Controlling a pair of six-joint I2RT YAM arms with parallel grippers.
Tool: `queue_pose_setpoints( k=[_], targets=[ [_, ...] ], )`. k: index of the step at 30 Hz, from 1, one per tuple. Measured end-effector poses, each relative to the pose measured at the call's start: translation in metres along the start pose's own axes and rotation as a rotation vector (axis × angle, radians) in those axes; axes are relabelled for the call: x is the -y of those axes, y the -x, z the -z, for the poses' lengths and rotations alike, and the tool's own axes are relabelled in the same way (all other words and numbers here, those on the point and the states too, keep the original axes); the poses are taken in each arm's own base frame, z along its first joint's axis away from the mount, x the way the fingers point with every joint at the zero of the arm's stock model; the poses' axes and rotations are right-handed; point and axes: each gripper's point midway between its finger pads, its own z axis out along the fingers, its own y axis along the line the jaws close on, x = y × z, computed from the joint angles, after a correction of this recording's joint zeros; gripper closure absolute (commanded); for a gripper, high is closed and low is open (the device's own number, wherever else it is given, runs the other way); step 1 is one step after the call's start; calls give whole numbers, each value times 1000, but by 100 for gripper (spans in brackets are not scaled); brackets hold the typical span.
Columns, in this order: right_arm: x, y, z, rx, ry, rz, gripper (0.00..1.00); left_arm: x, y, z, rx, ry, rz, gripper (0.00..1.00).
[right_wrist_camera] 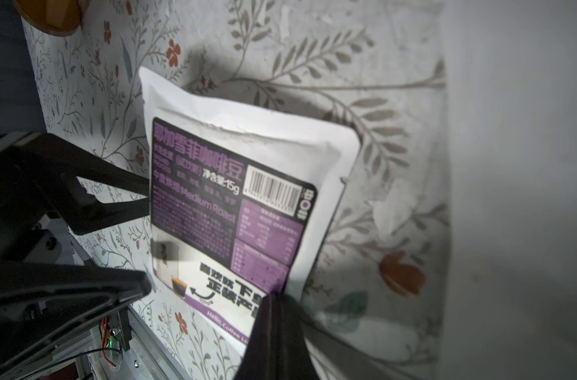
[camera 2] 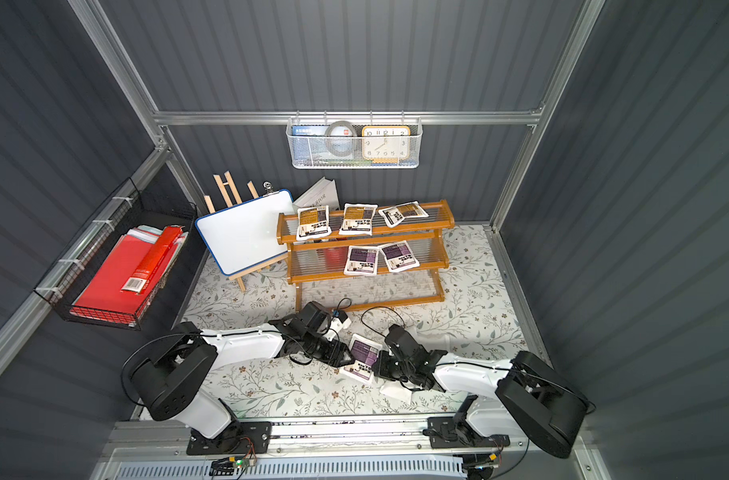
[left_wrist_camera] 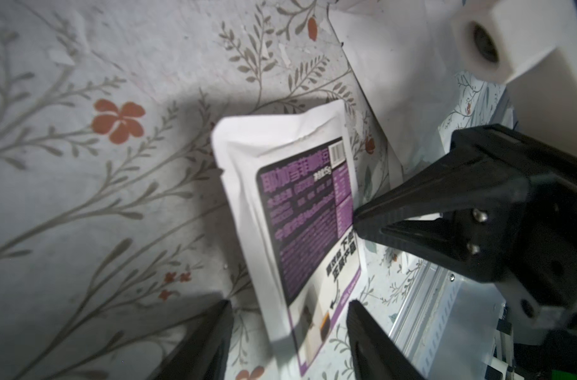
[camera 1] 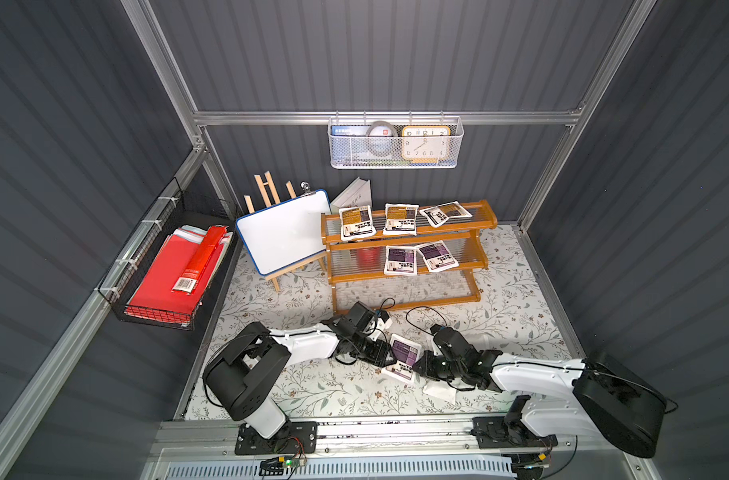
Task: Place the bagged coffee beans on the shelf by color
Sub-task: Pick up the bagged coffee beans at the center of the board.
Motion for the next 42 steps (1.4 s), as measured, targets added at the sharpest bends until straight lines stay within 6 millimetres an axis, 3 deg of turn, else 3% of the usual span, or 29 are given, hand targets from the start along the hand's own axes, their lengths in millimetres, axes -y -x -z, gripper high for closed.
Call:
queue_pose_setpoints(
  k=[1, 3, 5, 8, 12, 15, 18, 21, 25, 29, 35, 42],
  targets=[
    [-2, 1, -2, 0, 5, 3, 100, 1, 0, -1, -2, -7, -3, 45],
    [-5, 3, -4, 1, 12, 8, 100, 2, 0, -3, -7, -22, -5, 58],
    [-7, 5, -6, 0, 13, 16, 100, 0, -2, -7, -19, -27, -3, 80],
    [-10, 7, -8, -4, 4, 34, 100, -4, -7, -11, -42, -18, 10, 100],
    [-10, 12, -1, 8, -34, 67, 95, -9, -3, -6, -34, 8, 23, 100],
    [-23, 25, 13, 58, -31, 95, 75, -17, 6, 6, 13, 71, 50, 100],
    [-51, 45, 36, 144, 20, 124, 54, -19, 32, 35, 127, 138, 79, 100],
    [-80, 63, 61, 232, 102, 143, 46, -1, 68, 77, 293, 151, 65, 100],
    [-108, 76, 81, 299, 193, 142, 43, 42, 109, 138, 505, 100, 20, 100],
    [-133, 85, 91, 319, 269, 139, 43, 65, 122, 164, 580, 52, 23, 100],
    [-178, 98, 113, 356, 438, 129, 44, 59, 125, 176, 628, 63, 133, 100],
    [-200, 112, 120, 414, 553, 88, 48, 45, 134, 219, 834, 28, 306, 100]
  ],
)
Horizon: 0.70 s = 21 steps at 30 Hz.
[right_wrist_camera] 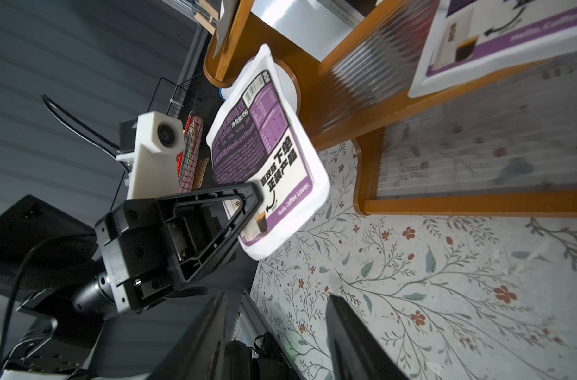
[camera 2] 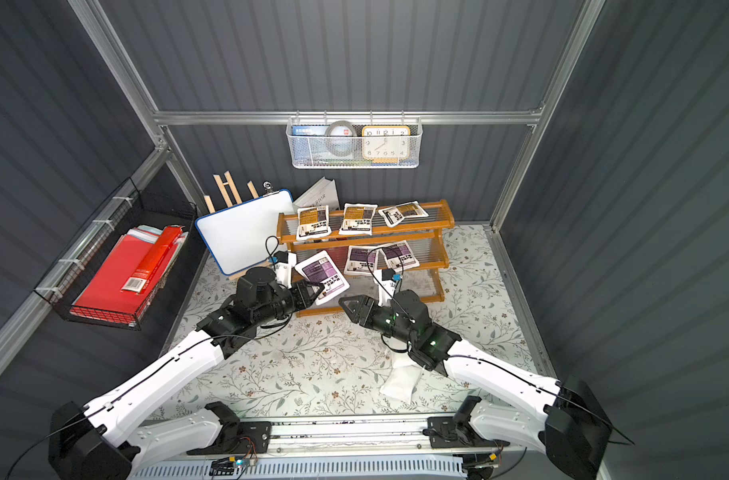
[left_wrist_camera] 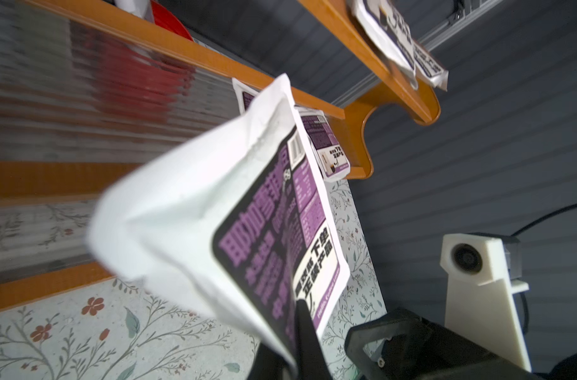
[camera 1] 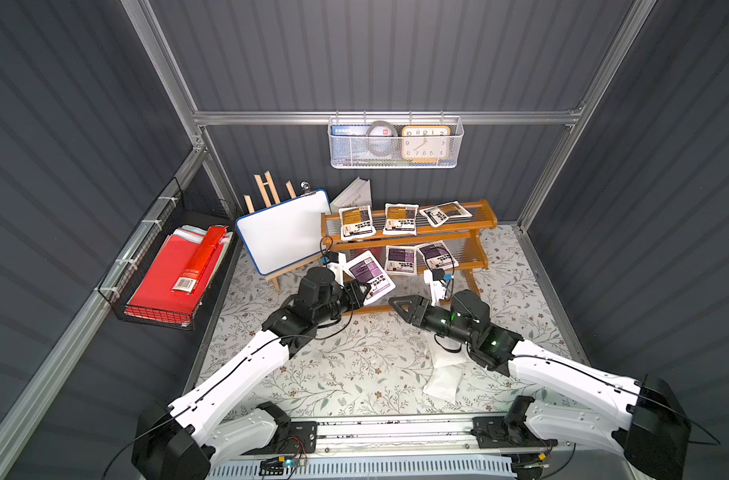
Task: Place the bagged coffee beans on the shelf by color
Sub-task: Pick up the bagged coffee beans at the center of the board.
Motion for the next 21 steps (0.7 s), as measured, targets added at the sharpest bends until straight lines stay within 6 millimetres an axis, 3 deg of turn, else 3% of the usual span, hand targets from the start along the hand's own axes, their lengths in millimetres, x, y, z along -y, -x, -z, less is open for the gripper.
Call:
queue_pose_setpoints(
  k=[6, 12, 21],
  targets=[
    [12, -2, -25, 10, 16, -30, 51, -10, 8, 2, 74, -3, 119, 100],
    [25, -6, -47, 4, 15, -50, 56, -7, 11, 2, 90, -20, 152, 100],
    [10, 0, -57, 16, 86, -60, 58, -6, 14, 0, 101, -28, 168, 100]
  ],
)
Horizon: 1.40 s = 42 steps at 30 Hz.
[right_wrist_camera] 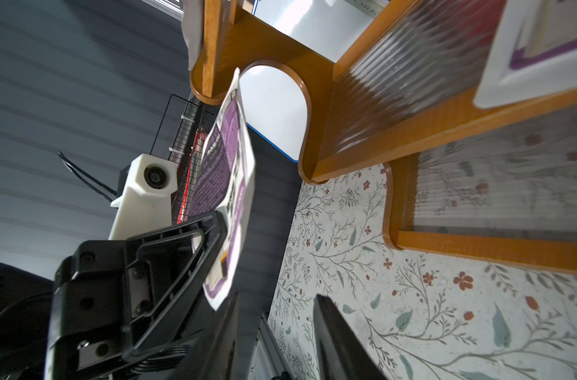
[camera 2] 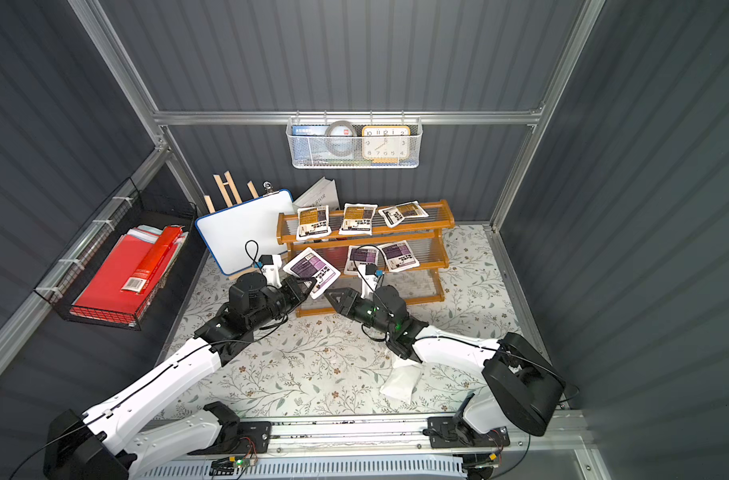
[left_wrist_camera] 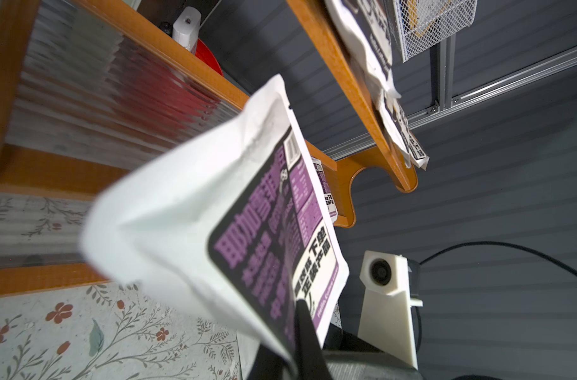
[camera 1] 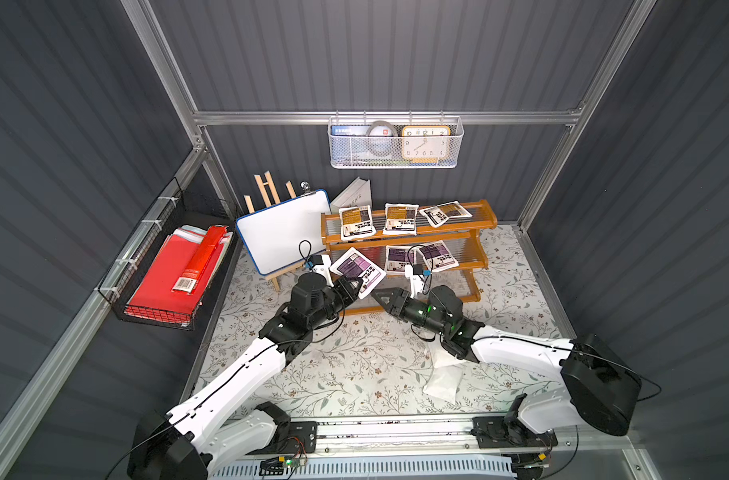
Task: Place the bagged coffee beans on the shelf by color
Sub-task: Pick up the bagged coffee beans at the center of the board.
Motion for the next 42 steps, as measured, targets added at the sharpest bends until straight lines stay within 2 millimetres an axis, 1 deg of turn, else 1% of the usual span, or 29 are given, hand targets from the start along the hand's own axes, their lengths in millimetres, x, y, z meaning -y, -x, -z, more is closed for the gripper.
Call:
queue_pose_setpoints(
  k=[4, 7, 10, 14, 19, 24, 25, 27, 30, 32, 33, 36, 39, 40, 42],
  targets=[
    [-3, 1, 2, -1, 7, 0, 58, -3, 1, 0, 11, 10, 1, 100],
    [-11, 4, 6, 8, 23, 5, 58, -8, -1, -1, 8, 22, 3, 100],
    [-17, 6, 10, 12, 29, 12, 59, -8, -1, -1, 9, 22, 6, 100],
    [-16, 5, 10, 9, 23, 26, 59, -8, -1, -1, 9, 22, 6, 100],
    [-13, 6, -1, 3, 8, 38, 59, -8, -1, -1, 9, 21, 5, 100],
    [-13, 11, -22, 0, 12, 56, 60, -8, -1, -1, 8, 21, 6, 100],
    [-14, 12, -25, 0, 15, 59, 61, -8, -1, -1, 9, 21, 6, 100],
    [-16, 13, -31, -1, 22, 68, 69, -8, -1, -1, 9, 22, 6, 100],
    [-19, 14, -34, 1, 33, 80, 88, -9, 0, -1, 11, 21, 6, 100],
    [-16, 15, -36, 2, 32, 74, 99, -9, 1, -1, 16, 24, 6, 100],
    [-15, 15, -36, -2, 32, 72, 100, -10, 2, -1, 19, 30, 7, 94],
    [-13, 13, -37, -7, 31, 66, 100, -15, 4, 0, 35, 53, 10, 73],
    [-12, 14, -38, -2, 29, 61, 100, -22, 9, 6, 71, 93, 30, 57],
    [-12, 15, -38, 3, 27, 58, 100, -24, 12, 9, 85, 106, 37, 54],
    [-10, 17, -39, 19, 20, 51, 100, -28, 18, 17, 125, 135, 40, 54]
  ],
)
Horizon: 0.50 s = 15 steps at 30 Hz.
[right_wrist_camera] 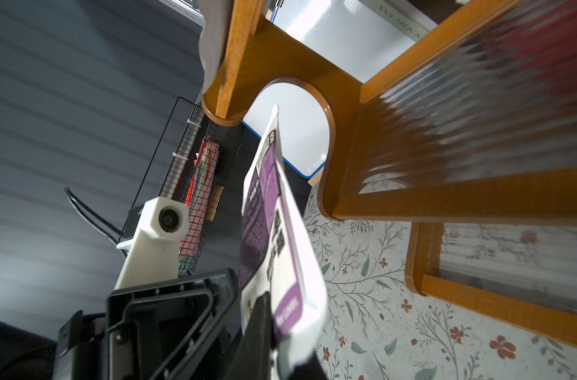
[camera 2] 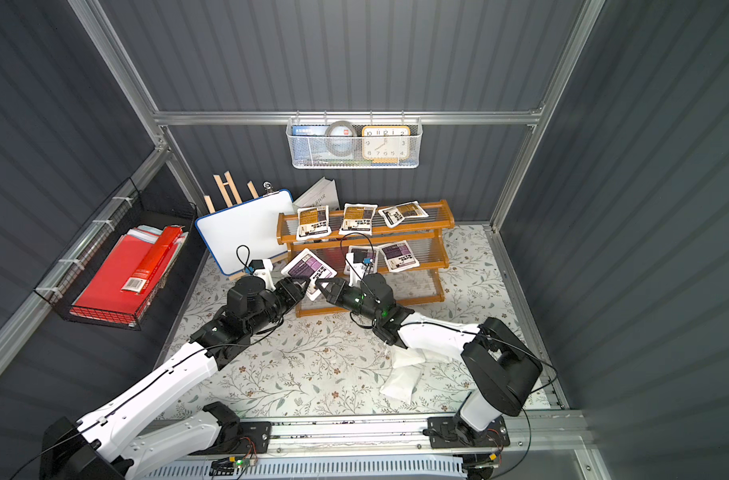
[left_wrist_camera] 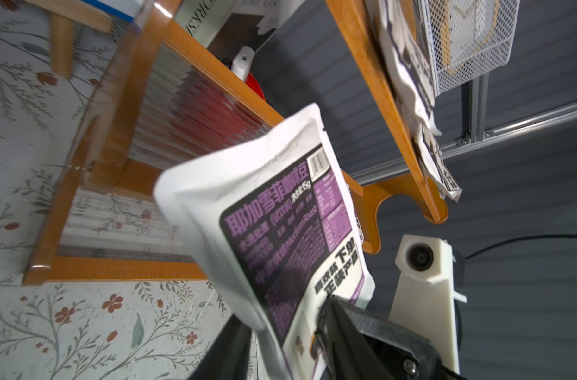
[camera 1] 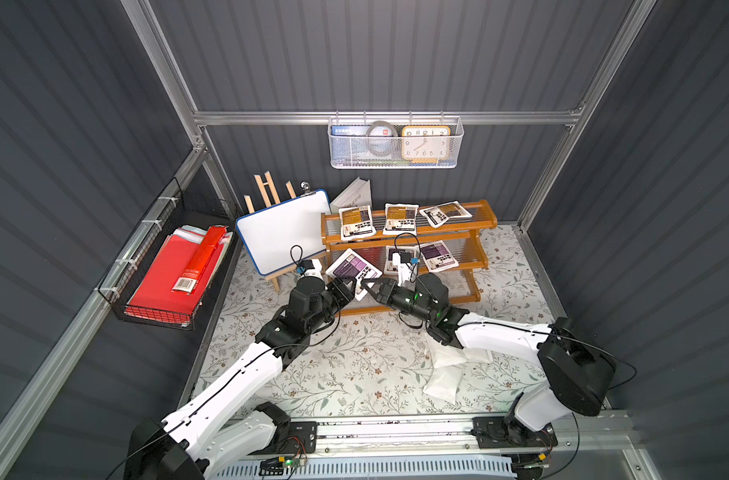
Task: Place the bagged coffee beans on the shelf by color
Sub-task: Pick up the bagged coffee beans at the center of the board, then place the bagged coffee beans on the shelf.
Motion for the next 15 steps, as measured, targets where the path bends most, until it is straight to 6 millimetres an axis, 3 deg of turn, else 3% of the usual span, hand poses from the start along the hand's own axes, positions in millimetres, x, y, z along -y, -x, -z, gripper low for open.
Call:
queue_pose_setpoints(
  k=[9, 15],
  targets=[
    [18, 17, -21, 112, -64, -76, 100, -20, 34, 33, 175, 138, -2, 52],
    [8, 32, -38, 202, -70, -135, 100, -27, 42, 40, 218, 189, -8, 52]
  ],
)
